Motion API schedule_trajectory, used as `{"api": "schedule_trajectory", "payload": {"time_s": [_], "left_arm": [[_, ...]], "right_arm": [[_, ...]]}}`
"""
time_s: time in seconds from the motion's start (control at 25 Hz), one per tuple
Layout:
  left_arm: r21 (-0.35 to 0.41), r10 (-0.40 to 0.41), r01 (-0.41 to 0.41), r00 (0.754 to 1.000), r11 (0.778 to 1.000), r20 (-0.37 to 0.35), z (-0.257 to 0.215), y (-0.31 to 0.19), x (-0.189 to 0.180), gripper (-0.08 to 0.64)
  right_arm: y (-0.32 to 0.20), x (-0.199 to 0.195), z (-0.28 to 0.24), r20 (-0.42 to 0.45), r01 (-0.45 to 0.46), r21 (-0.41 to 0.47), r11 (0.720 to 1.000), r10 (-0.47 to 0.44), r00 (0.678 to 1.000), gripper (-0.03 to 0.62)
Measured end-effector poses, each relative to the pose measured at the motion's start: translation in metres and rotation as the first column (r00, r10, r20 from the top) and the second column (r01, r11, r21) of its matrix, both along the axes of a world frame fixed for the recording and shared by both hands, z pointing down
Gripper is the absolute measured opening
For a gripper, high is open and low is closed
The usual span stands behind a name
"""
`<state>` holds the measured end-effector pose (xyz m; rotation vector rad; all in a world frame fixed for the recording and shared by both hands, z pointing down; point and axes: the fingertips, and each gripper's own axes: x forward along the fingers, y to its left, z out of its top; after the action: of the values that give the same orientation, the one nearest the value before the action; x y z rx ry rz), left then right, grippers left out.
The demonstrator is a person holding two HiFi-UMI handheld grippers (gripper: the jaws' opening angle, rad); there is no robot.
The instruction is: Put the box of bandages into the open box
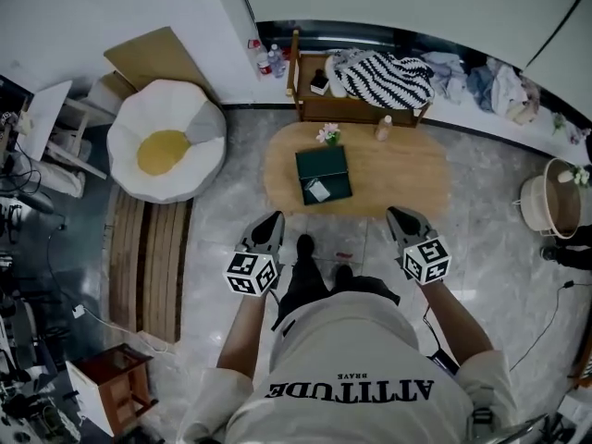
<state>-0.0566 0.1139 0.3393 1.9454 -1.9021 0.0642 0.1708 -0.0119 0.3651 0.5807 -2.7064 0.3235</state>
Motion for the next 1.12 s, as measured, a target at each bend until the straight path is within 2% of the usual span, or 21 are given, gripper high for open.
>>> {"api": "schedule_trajectory", "payload": {"time_s": [0.24,0.44,0.76,1.12], "left_arm": [[0.009,-0.015,0.015,1.0,1.0,0.022,-0.009,0.026,0.018,0.02],[0.006,-0.039,0.038,0.999,0.999,0.024,-0.01,0.041,0.019,0.02],[0.016,-0.04,0.039,0.998,0.999,0.039,-0.017,0.068,0.007,0.02],[0.031,-0.003,0.002,0.999,1.0,0.04,-0.023,0.085,-0.025,0.02]], "right_arm": [[0.01,0.01,-0.005,0.01,0.021,-0.001,1.0,-0.021,1.0,0.023],[0.013,0.008,-0.008,0.013,0.026,-0.001,1.0,-0.026,1.0,0.023],[0.036,-0.004,-0.016,0.015,0.021,0.02,1.0,-0.021,1.0,0.023],[0.054,-0.022,-0.038,0.053,-0.06,0.052,0.997,0.057,0.997,0.023]]}}
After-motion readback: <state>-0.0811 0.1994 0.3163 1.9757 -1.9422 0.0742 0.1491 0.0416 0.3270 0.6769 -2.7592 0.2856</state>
